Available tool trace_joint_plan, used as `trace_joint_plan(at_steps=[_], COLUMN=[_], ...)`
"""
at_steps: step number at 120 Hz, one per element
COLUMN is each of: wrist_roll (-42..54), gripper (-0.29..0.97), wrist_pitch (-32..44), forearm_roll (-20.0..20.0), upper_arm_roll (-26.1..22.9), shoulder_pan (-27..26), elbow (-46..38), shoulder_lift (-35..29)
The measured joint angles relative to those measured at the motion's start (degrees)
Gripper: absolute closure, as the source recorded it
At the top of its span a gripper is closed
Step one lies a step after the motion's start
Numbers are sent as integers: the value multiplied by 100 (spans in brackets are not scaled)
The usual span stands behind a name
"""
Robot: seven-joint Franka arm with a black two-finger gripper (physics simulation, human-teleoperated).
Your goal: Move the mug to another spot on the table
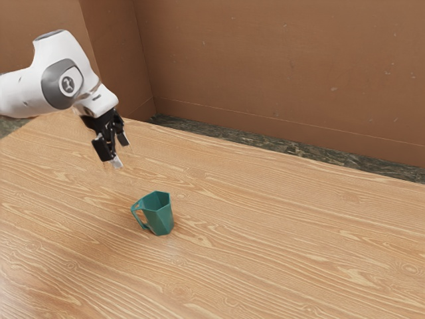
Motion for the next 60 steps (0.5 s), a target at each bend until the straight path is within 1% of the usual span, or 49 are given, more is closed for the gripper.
trace_joint_plan(at_steps=[6,13,33,42,53,60], wrist_roll=[-349,-796,-2161,-2797,-3474,-3850], gripper=[0,0,0,0,0,0], wrist_pitch=[-414,-908,-2096,-2620,-3093,-3307], forearm_roll=[271,483,831,1045,1164,1190], upper_arm_roll=[-8,-4,-195,-210,-206,-225], shoulder_pan=[-21,-59,41,-8,-125,-341], elbow=[429,931,2098,2700,2952,2989], shoulder_lift=[124,258,328,216,13,-21])
